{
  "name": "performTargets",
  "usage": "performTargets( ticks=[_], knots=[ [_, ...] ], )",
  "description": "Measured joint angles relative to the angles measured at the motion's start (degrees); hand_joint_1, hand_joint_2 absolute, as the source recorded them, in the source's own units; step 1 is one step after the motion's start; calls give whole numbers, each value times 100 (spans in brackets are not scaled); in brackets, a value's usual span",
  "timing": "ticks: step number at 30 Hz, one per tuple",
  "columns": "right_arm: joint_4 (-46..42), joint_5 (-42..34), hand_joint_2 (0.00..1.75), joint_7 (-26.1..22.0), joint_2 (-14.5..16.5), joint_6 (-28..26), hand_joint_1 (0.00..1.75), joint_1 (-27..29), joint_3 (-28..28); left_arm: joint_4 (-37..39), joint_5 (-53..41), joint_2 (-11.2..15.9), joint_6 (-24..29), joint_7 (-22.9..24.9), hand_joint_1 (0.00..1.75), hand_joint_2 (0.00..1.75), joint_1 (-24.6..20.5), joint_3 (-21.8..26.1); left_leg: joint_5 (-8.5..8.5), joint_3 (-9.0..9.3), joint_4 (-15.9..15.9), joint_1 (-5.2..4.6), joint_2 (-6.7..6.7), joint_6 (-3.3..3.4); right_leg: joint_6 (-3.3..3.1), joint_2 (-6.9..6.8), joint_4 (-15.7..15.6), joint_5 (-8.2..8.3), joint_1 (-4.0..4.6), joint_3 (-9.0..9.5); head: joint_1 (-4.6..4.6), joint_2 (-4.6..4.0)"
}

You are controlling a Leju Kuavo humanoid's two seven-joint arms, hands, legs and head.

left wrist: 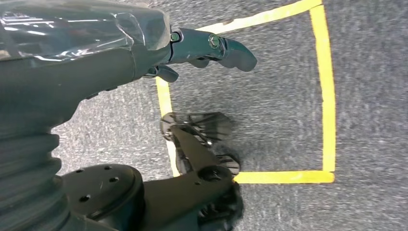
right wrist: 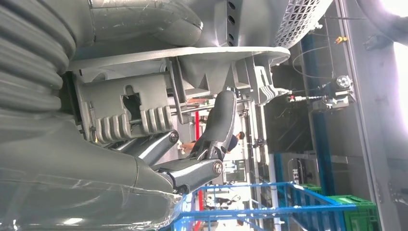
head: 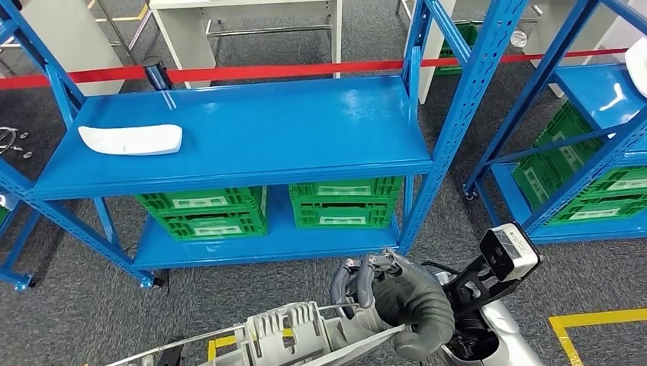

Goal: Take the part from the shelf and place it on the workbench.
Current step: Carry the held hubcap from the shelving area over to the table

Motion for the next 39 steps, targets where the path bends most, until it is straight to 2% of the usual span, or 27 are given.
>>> performTargets(
  ticks=[2,4,6,8,9,10,12,13,14,15,16,17,19,20,22,23,24,25,26,28,29,30,31,33,35,37,39],
  knots=[
    [-3,7,175,4,19,4,175,-3,-1,-2,3,4,0,-1,0,175,-2,3,237,572,-653,-5,-8,47,33,3,4,104,5,-119,-1,0],
    [-15,9,175,15,40,19,175,-18,-5,-4,3,13,4,-6,0,175,-8,13,220,1147,-1467,-34,-21,124,87,0,1,198,19,-181,4,0],
    [-28,10,175,27,58,39,175,-40,-7,-4,12,20,13,-13,0,175,-6,19,161,1311,-1780,-82,-27,206,163,-8,-16,293,13,-209,7,0],
    [-34,11,175,33,66,55,175,-48,-10,-5,20,21,20,-18,0,175,-3,20,292,1228,-1844,-89,-6,307,218,-11,-6,319,3,-267,5,0],
    [-36,11,175,34,67,63,175,-48,-14,-8,20,21,22,-20,0,175,-7,20,381,1168,-1879,-84,9,361,207,-8,99,203,2,-335,16,0],
    [-37,10,175,35,64,69,175,-47,-17,-10,20,18,24,-22,0,175,-11,21,475,1092,-1914,-75,23,402,178,-5,303,-1,2,-425,26,0],
    [-37,9,175,35,59,76,175,-41,-23,-15,20,15,28,-25,0,175,-15,22,634,909,-1917,-85,36,442,121,-2,1006,-526,-5,-628,46,0],
    [-37,10,175,35,56,78,175,-36,-26,-15,20,13,30,-25,0,175,-13,22,708,810,-1913,-92,40,443,136,-2,1355,-673,-7,-688,48,0],
    [-37,10,175,35,54,80,175,-32,-27,-15,20,11,31,-25,0,175,-12,22,784,708,-1907,-96,46,441,181,-2,1593,-705,-9,-687,50,0],
    [-37,11,175,35,52,84,175,-30,-28,-15,20,8,32,-25,0,175,-12,22,856,608,-1897,-97,51,433,245,-3,1641,-624,-10,-596,53,0],
    [-37,11,175,34,50,89,175,-30,-31,-15,20,3,32,-25,0,175,-12,22,925,508,-1879,-97,53,420,305,-3,1477,-487,-12,-403,54,0],
    [-37,11,175,34,49,95,175,-32,-33,-15,20,-2,33,-27,0,175,-12,22,984,414,-1845,-96,54,402,338,-5,1123,-383,-14,-113,55,0],
    [-38,13,175,33,50,110,175,-39,-39,-15,20,-7,33,-39,0,175,-10,23,1077,261,-1756,-109,50,348,296,-2,272,-429,3,473,46,0],
    [-40,14,175,33,50,119,175,-41,-43,-15,20,-7,34,-47,0,175,-9,24,1120,219,-1721,-113,51,316,249,3,4,-506,17,624,42,0],
    [-42,17,175,32,50,138,175,-40,-50,-15,20,-4,39,-60,0,175,-2,26,1225,183,-1715,-105,52,245,153,10,-106,-532,39,616,33,0],
    [-43,19,175,32,50,146,175,-45,-51,-14,20,-4,43,-62,0,175,3,26,1228,159,-1708,-89,45,209,109,4,-104,-484,31,566,40,0],
    [-43,20,175,32,54,153,175,-47,-51,-13,20,-4,46,-64,0,175,9,26,1129,123,-1651,-75,35,171,59,-5,-99,-424,22,516,36,0],
    [-43,21,175,31,59,158,175,-51,-50,-11,20,-4,49,-66,0,175,16,25,915,68,-1498,-62,25,133,18,-12,-104,-355,7,456,31,0],
    [-43,21,175,31,64,164,175,-54,-49,-11,21,-7,50,-67,0,175,18,25,594,-6,-1216,-44,19,96,-8,-17,-101,-284,2,388,25,0],
    [-42,25,175,32,70,173,175,-52,-49,-11,22,-8,50,-68,0,175,19,26,35,-144,-439,-21,18,37,-26,-17,-94,-137,9,234,16,0],
    [-41,26,175,33,70,176,175,-48,-48,-11,22,-9,50,-69,0,175,18,26,-58,-163,-119,-12,18,22,-23,-15,-87,-64,14,150,17,0],
    [-40,29,175,34,68,178,175,-44,-48,-11,22,-10,50,-69,0,175,18,26,-7,-101,27,-7,18,20,-14,-14,-79,5,19,63,15,0],
    [-39,31,175,35,66,179,175,-41,-48,-12,22,-12,49,-69,0,175,17,26,131,62,-41,-5,16,30,-3,-12,-72,69,24,-22,15,0],
    [-40,28,175,29,67,187,175,-44,-48,-13,22,-9,45,-70,0,175,6,27,312,663,-734,-16,1,90,28,-9,-63,179,40,-149,14,0],
    [-39,24,175,20,65,204,175,-57,-47,-13,22,4,40,-75,0,175,-9,31,203,1218,-1533,-45,-13,171,81,-16,-66,277,53,-213,20,0],
    [-35,22,175,14,61,219,175,-71,-44,-13,22,14,39,-83,0,175,-13,33,139,1355,-1839,-92,-11,249,158,-28,-85,385,39,-249,21,0],
    [-31,22,175,11,51,225,175,-77,-43,-13,22,14,40,-87,0,175,-10,32,284,1268,-1901,-95,15,342,195,-26,-35,364,22,-321,16,0]
  ],
)
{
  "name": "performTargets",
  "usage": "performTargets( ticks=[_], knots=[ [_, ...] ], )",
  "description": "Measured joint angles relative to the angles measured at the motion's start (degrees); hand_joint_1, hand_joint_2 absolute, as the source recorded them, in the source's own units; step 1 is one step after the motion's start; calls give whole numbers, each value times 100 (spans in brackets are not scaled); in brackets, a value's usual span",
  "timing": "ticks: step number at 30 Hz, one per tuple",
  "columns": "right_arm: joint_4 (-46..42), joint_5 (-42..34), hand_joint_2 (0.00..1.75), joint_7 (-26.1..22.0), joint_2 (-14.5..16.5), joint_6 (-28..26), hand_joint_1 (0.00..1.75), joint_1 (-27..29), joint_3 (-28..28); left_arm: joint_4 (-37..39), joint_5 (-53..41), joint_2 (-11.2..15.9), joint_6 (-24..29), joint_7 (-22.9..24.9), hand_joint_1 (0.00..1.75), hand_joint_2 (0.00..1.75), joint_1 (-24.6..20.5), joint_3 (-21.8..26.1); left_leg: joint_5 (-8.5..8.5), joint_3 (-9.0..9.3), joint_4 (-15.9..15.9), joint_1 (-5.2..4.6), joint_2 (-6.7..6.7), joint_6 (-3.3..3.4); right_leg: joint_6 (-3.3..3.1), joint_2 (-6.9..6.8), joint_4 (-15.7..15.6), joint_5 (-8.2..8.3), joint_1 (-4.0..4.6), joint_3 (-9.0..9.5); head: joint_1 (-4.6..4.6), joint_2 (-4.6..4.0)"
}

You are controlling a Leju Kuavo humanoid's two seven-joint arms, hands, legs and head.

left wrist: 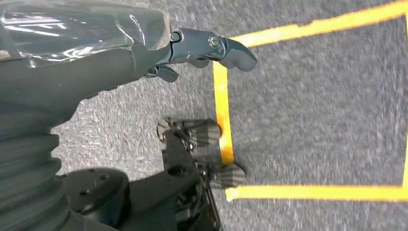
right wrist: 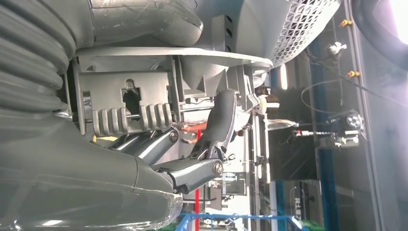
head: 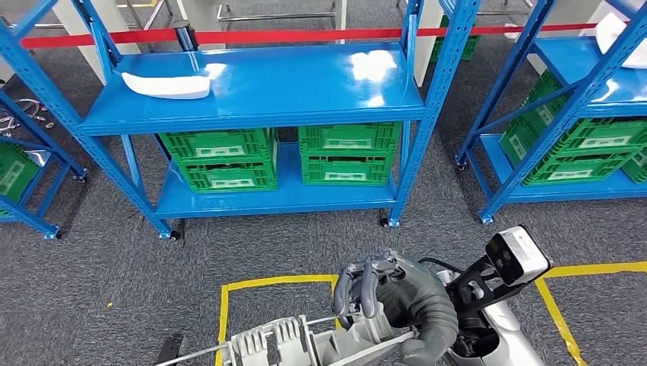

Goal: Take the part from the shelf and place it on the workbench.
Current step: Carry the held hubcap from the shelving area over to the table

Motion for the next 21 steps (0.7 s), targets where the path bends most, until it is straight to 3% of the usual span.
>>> performTargets(
  ticks=[2,4,5,6,7,9,11,12,14,15,16,19,20,21],
  knots=[
    [3,0,175,-2,-14,4,175,-2,-1,0,0,-3,1,-1,0,175,-7,0,182,-135,-51,20,28,78,-53,10,387,-380,0,-165,19,0],
    [14,-1,175,-5,-27,13,175,0,-1,0,0,-3,-5,-2,0,175,-9,1,341,-329,-41,9,40,109,-85,14,1128,-875,-7,-363,42,0],
    [25,-3,175,-9,-32,21,175,2,1,0,0,-4,-13,-2,0,175,-5,1,420,-441,-34,5,44,109,-52,14,1455,-989,-17,-410,45,0],
    [35,-6,175,-14,-39,32,175,3,2,0,0,-4,-23,-2,0,175,-2,1,499,-555,-21,5,49,100,9,14,1639,-986,-29,-384,45,0],
    [45,-9,175,-20,-45,41,175,3,3,0,0,-5,-32,-2,0,175,0,1,573,-670,-2,9,52,86,85,13,1630,-888,-45,-268,47,0],
    [52,-15,175,-35,-53,57,175,0,3,0,0,-5,-35,-3,0,175,5,1,691,-888,78,19,52,39,184,11,1046,-705,-74,251,47,0],
    [53,-15,175,-54,-56,67,175,-1,2,-1,0,-2,-18,-14,0,175,12,2,778,-1054,198,15,50,-26,149,19,261,-816,-70,787,46,0],
    [54,-15,175,-67,-59,75,175,0,1,-1,0,0,-9,-19,0,175,17,2,818,-1097,238,15,50,-63,103,25,49,-900,-54,911,45,0],
    [61,-16,175,-89,-66,86,175,4,-1,-1,0,4,-2,-26,0,175,28,2,901,-1130,251,36,49,-140,8,27,-6,-900,-41,870,42,0],
    [64,-16,175,-96,-69,90,175,3,-1,0,0,6,-3,-26,0,175,35,1,849,-1154,281,54,42,-177,-44,22,-1,-849,-46,831,41,0],
    [69,-16,175,-100,-71,91,175,2,-1,0,0,7,-3,-26,0,175,42,0,683,-1196,384,69,34,-214,-93,15,-3,-785,-56,777,34,0],
    [81,-10,175,-113,-69,97,175,3,0,0,0,4,4,-26,0,175,52,-1,-191,-1396,1280,92,14,-302,-161,6,3,-564,-53,567,17,0],
    [86,-5,175,-118,-68,100,175,4,1,0,0,5,8,-26,0,175,52,-1,-348,-1437,1621,93,12,-317,-159,8,9,-492,-46,488,15,0],
    [90,2,175,-122,-68,103,175,5,1,-1,0,4,9,-26,0,175,52,-1,-363,-1415,1846,94,12,-321,-152,10,17,-423,-40,401,14,0]
  ],
)
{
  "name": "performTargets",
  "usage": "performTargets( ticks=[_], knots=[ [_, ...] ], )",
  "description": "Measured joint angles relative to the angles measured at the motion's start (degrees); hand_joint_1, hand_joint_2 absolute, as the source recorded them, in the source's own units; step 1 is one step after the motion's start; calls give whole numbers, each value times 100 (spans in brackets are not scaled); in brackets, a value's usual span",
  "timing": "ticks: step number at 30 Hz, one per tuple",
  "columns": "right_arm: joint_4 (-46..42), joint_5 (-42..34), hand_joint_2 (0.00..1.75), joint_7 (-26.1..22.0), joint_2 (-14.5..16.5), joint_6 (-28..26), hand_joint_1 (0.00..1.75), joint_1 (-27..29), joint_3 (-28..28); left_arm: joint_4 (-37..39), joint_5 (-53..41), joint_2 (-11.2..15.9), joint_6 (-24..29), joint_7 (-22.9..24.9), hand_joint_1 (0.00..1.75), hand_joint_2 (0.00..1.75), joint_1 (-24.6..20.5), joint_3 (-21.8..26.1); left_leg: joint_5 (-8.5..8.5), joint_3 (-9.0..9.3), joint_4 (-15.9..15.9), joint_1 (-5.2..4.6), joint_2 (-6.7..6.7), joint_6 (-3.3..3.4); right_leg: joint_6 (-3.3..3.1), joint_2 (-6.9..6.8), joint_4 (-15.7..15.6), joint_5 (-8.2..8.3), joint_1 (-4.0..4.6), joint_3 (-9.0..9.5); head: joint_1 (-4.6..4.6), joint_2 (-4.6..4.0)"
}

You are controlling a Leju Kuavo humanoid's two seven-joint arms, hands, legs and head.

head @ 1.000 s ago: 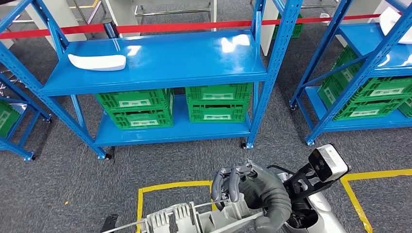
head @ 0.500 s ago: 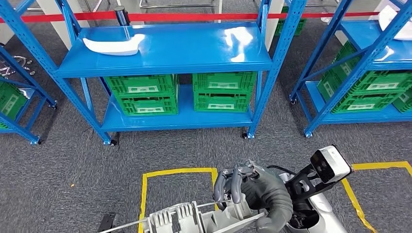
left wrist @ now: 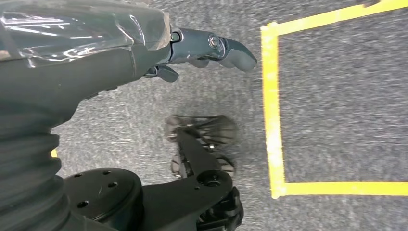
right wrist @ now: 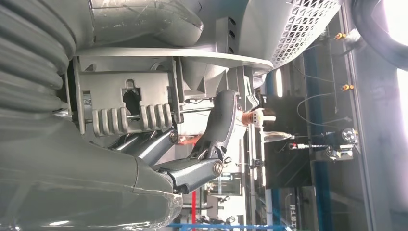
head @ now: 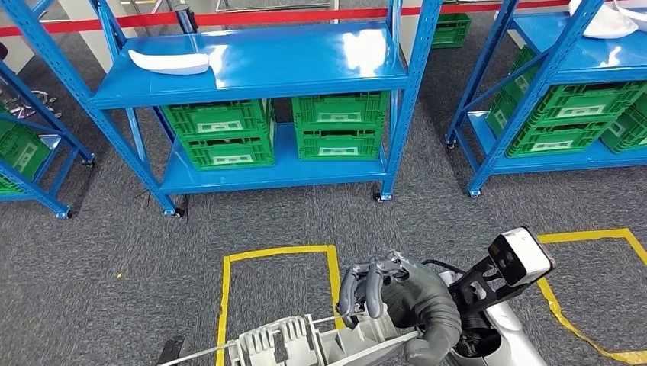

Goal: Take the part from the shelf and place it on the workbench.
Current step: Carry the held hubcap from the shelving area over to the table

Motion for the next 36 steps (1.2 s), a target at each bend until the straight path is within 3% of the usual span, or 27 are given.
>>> performTargets(
  ticks=[1,3,5,7,9,10,11,13,14,15,16,17,18,20,21,22,24,25,26,28,29,30,31,32,34,36],
  knots=[
    [3,7,175,-2,1,2,175,0,0,-1,0,-1,-1,0,0,175,0,0,96,113,38,0,0,7,11,2,9,66,4,-90,0,0],
    [4,18,175,-4,8,2,175,-3,0,-2,-1,3,-8,0,0,175,-4,0,341,640,-501,-2,-15,50,40,5,20,180,11,-229,-2,0],
    [2,26,175,-5,19,2,175,-17,1,-4,-3,14,-16,-2,0,175,-15,0,291,1240,-1315,-28,-47,120,95,1,18,274,19,-293,2,0],
    [1,29,175,-5,28,3,175,-39,6,-5,-4,27,-20,-7,0,175,-16,0,191,1436,-1690,-82,-64,199,171,-9,1,367,6,-315,4,0],
    [1,28,175,-7,31,4,175,-51,10,-7,-4,37,-34,-9,0,175,-4,-1,298,1362,-1751,-104,-41,290,229,-9,-2,416,-11,-356,2,0],
    [1,25,175,-8,28,4,175,-58,13,-9,-3,42,-44,-10,0,175,1,-2,376,1311,-1779,-99,-24,341,222,-5,77,320,-13,-410,9,0],
    [1,21,175,-10,22,4,175,-64,15,-11,-3,43,-52,-12,0,175,4,-2,463,1251,-1806,-90,-7,385,191,-1,253,129,-11,-487,16,0],
    [1,14,175,-16,9,3,175,-75,23,-15,-2,45,-59,-15,0,175,8,-2,626,1074,-1811,-91,7,438,112,3,925,-413,-14,-689,32,0],
    [1,13,175,-21,2,0,175,-74,27,-15,-2,46,-61,-15,0,175,12,-2,705,976,-1804,-99,9,443,114,3,1299,-595,-15,-767,34,0],
    [1,15,175,-26,-4,-5,175,-71,32,-15,-2,46,-65,-15,0,175,17,-2,783,865,-1793,-107,10,445,149,3,1572,-661,-17,-787,34,0],
    [1,17,175,-31,-9,-10,175,-69,38,-15,-2,45,-67,-15,0,175,22,-2,853,758,-1777,-112,11,441,206,3,1667,-612,-18,-720,35,0],
    [1,20,175,-37,-13,-16,175,-68,42,-15,-2,44,-70,-15,0,175,27,-2,918,652,-1755,-114,11,431,265,3,1550,-491,-18,-549,36,0],
    [1,23,175,-46,-16,-22,175,-69,45,-15,-2,42,-72,-15,0,175,30,-3,973,556,-1721,-115,10,416,299,2,1231,-377,-18,-279,36,0],
    [-6,33,175,-67,-17,-30,175,-68,46,-24,-2,41,-72,-19,0,175,37,-3,1067,399,-1639,-127,7,369,273,2,373,-384,2,327,31,0],
    [-10,42,175,-81,-18,-33,175,-61,46,-28,-1,42,-73,-24,0,175,41,-4,1116,350,-1612,-129,6,338,240,4,72,-448,18,500,28,0],
    [-15,51,175,-93,-21,-32,175,-52,46,-33,2,43,-73,-31,0,175,48,-4,1169,318,-1604,-125,8,303,205,8,-83,-505,40,568,28,0],
    [-17,69,175,-113,-30,-29,175,-30,46,-35,6,51,-71,-42,0,175,68,-4,1230,273,-1607,-103,3,224,138,8,-112,-445,40,493,32,0],
    [-17,81,175,-119,-31,-27,175,-25,47,-37,7,56,-71,-45,0,175,80,-4,1139,236,-1554,-87,-2,181,91,5,-110,-390,29,454,30,0],
    [-17,95,175,-122,-29,-27,175,-21,48,-38,7,61,-72,-47,0,175,92,-4,935,179,-1401,-72,-9,141,51,0,-117,-325,12,406,24,0],
    [-17,121,175,-128,-25,-26,175,-9,48,-41,9,69,-74,-48,0,175,104,-4,342,19,-769,-34,-15,71,8,-6,-111,-202,7,296,12,0],
    [-17,130,175,-130,-24,-26,175,1,49,-41,10,72,-74,-48,0,175,105,-4,117,-53,-379,-19,-16,45,8,-7,-103,-142,8,229,9,0],
    [-17,137,175,-131,-23,-26,175,13,49,-41,11,74,-73,-49,0,175,105,-4,21,-78,-75,-4,-16,27,15,-6,-91,-84,10,154,9,0],
    [-17,143,175,-132,-22,-26,175,24,50,-42,11,75,-71,-49,0,175,106,-4,48,-25,66,11,-16,16,25,-4,-75,-28,11,73,8,0],
    [-17,150,175,-132,-22,-26,175,32,50,-42,11,75,-68,-51,0,175,106,-4,166,130,-8,23,-16,14,42,-1,-59,19,11,-3,7,0],
    [-26,160,175,-132,-22,-27,175,41,49,-46,11,77,-56,-60,0,175,102,-4,370,681,-674,37,-28,33,83,6,-33,94,12,-116,7,0],
    [-50,172,175,-134,-21,-28,175,40,44,-59,6,79,-41,-72,0,175,96,-5,346,1158,-1395,13,-64,75,158,1,-21,173,18,-185,14,0]
  ],
)
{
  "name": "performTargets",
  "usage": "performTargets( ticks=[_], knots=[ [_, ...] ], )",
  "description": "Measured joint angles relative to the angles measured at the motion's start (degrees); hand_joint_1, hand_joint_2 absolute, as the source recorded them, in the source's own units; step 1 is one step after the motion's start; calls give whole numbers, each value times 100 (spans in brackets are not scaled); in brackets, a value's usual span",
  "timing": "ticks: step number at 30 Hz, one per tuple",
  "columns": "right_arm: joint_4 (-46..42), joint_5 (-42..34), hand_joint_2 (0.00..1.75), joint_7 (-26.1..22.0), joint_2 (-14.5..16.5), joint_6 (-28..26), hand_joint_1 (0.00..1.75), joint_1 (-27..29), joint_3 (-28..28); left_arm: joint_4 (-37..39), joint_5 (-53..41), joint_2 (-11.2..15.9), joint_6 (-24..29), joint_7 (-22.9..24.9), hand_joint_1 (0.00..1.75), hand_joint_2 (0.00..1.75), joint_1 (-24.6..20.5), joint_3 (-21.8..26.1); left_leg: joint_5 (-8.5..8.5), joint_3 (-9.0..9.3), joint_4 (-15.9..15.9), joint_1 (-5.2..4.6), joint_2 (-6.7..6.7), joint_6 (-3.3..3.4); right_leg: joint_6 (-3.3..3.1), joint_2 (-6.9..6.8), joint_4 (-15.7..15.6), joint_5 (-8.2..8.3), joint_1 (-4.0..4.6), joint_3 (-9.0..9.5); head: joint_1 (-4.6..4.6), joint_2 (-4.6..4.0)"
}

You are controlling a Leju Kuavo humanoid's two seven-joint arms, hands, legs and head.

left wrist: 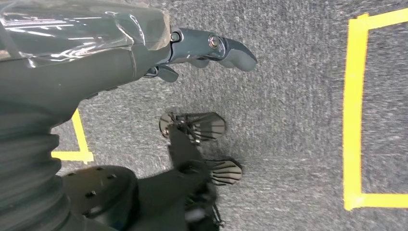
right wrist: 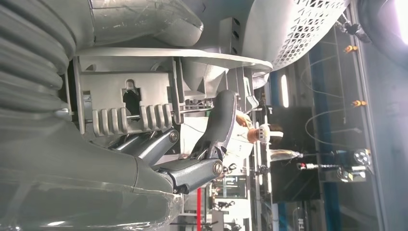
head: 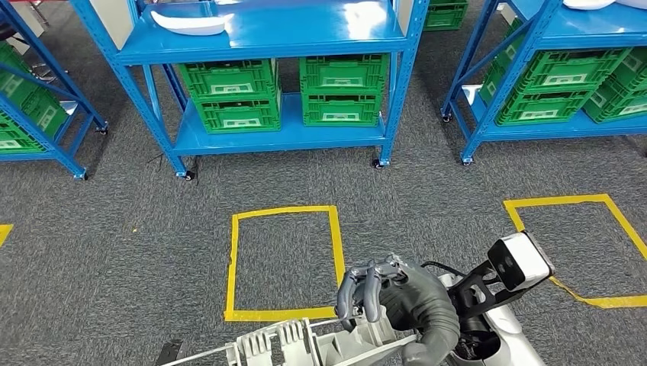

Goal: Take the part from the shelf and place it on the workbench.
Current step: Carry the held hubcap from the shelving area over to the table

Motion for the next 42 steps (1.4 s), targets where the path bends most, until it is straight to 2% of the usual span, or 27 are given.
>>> performTargets(
  ticks=[1,3,4,6,8,10,11,12,13,15,16,18,20,23,24,25,26,28,30,32,34,35,37,39,40,41,42],
  knots=[
    [-10,10,175,-2,3,-1,175,5,-2,-7,-4,1,8,-3,0,175,-2,-1,-47,103,-196,-24,-16,29,47,-5,-3,46,-4,-30,2,0],
    [-26,36,175,-19,9,-2,175,36,-8,-13,-17,4,19,-3,0,175,0,-3,5,78,-286,-54,-10,118,124,-11,-4,111,-22,-93,3,0],
    [-33,53,175,-29,12,-2,175,59,-14,-16,-24,3,23,1,0,175,-4,-3,58,39,-313,-57,6,179,130,-9,45,61,-28,-145,7,0],
    [-43,80,175,-47,12,0,175,96,-31,-27,-39,-1,24,8,0,175,-19,-4,180,-73,-354,-52,42,297,76,-5,443,-283,-28,-328,18,0],
    [-44,95,175,-52,13,2,175,123,-48,-34,-47,-6,24,13,0,175,-30,-4,290,-227,-340,-82,57,347,16,-1,1210,-751,-23,-558,25,0],
    [-44,105,175,-52,13,1,175,149,-62,-34,-51,-15,24,15,0,175,-34,-4,402,-392,-317,-111,69,357,50,-1,1708,-905,-21,-593,25,0],
    [-44,112,175,-52,13,1,175,156,-68,-34,-54,-20,24,17,0,175,-38,-4,454,-475,-300,-120,71,355,93,-1,1665,-828,-21,-471,26,0],
    [-44,119,175,-52,14,0,175,159,-76,-34,-56,-25,24,18,0,175,-42,-4,505,-559,-279,-126,71,348,131,-1,1418,-701,-20,-247,25,0],
    [-45,126,175,-53,14,0,175,159,-85,-35,-60,-30,24,20,0,175,-47,-4,554,-635,-251,-129,69,336,145,-1,1025,-608,-17,46,26,0],
    [-56,139,175,-55,16,2,175,160,-98,-38,-67,-38,24,22,0,175,-55,-4,652,-766,-200,-142,68,289,109,1,219,-596,11,564,19,0],
    [-63,143,175,-57,17,3,175,161,-101,-40,-69,-39,25,24,0,175,-57,-4,703,-805,-188,-141,70,260,80,6,-3,-629,30,680,20,0],
    [-72,146,175,-59,17,6,175,169,-104,-40,-74,-36,25,27,0,175,-58,-4,806,-845,-195,-128,68,195,23,12,-80,-595,41,646,21,0],
    [-72,150,175,-59,21,7,175,172,-105,-39,-79,-37,26,30,0,175,-56,-4,644,-908,-84,-107,49,119,-54,-2,-90,-489,14,576,21,0],
    [-72,152,175,-59,36,7,175,176,-105,-39,-87,-37,26,34,0,175,-54,-4,-212,-1101,798,-47,37,8,-132,-16,-87,-295,-2,386,-4,0],
    [-72,152,175,-59,38,7,175,180,-105,-39,-90,-36,26,34,0,175,-55,-4,-388,-1146,1166,-30,37,-17,-133,-16,-77,-228,-1,300,-7,0],
    [-72,152,175,-59,40,7,175,186,-105,-39,-92,-36,26,35,0,175,-56,-4,-414,-1136,1423,-15,37,-34,-128,-15,-62,-163,0,210,-8,0],
    [-72,152,175,-59,40,7,175,192,-105,-39,-94,-36,26,35,0,175,-57,-4,-315,-1050,1514,0,37,-43,-116,-14,-43,-103,0,118,-9,0],
    [-73,152,175,-59,42,7,175,199,-105,-39,-101,-36,26,35,0,175,-63,-4,-12,-582,1100,22,35,-35,-79,-6,-2,4,0,-43,-10,0],
    [-81,154,175,-60,44,7,175,198,-107,-47,-107,-33,26,34,0,175,-80,-3,-62,59,228,7,22,4,-21,-3,21,97,13,-136,-4,0],
    [-91,156,175,-61,46,10,175,189,-107,-55,-110,-31,26,34,0,175,-101,-2,-218,346,-285,-41,8,71,55,-16,3,211,9,-180,5,0],
    [-94,168,175,-67,46,25,175,188,-108,-55,-111,-27,25,34,0,175,-102,-2,-126,272,-365,-68,25,164,125,-20,-17,294,-17,-234,9,0],
    [-94,183,175,-73,46,33,175,190,-110,-54,-111,-25,23,36,0,175,-102,-1,-50,210,-383,-69,39,219,124,-14,45,215,-24,-288,14,0],
    [-94,223,175,-84,46,50,175,191,-114,-54,-112,-22,15,37,0,175,-104,2,125,50,-408,-64,67,307,48,-2,504,-248,-28,-470,27,0],
    [-94,259,175,-89,47,57,175,193,-116,-54,-114,-19,8,37,0,175,-105,5,290,-162,-396,-87,70,345,11,1,1295,-746,-22,-651,36,0],
    [-94,275,175,-92,46,58,175,196,-118,-54,-116,-19,7,34,0,175,-103,5,368,-266,-387,-95,72,347,42,2,1613,-832,-22,-674,37,0],
    [-94,290,175,-99,46,58,175,199,-121,-54,-119,-21,7,31,0,175,-102,5,441,-371,-375,-102,74,344,97,1,1773,-794,-23,-616,37,0],
    [-94,304,175,-110,45,57,175,201,-127,-54,-122,-24,7,27,0,175,-101,5,510,-477,-355,-105,75,336,159,1,1728,-668,-23,-464,37,0]
  ],
)
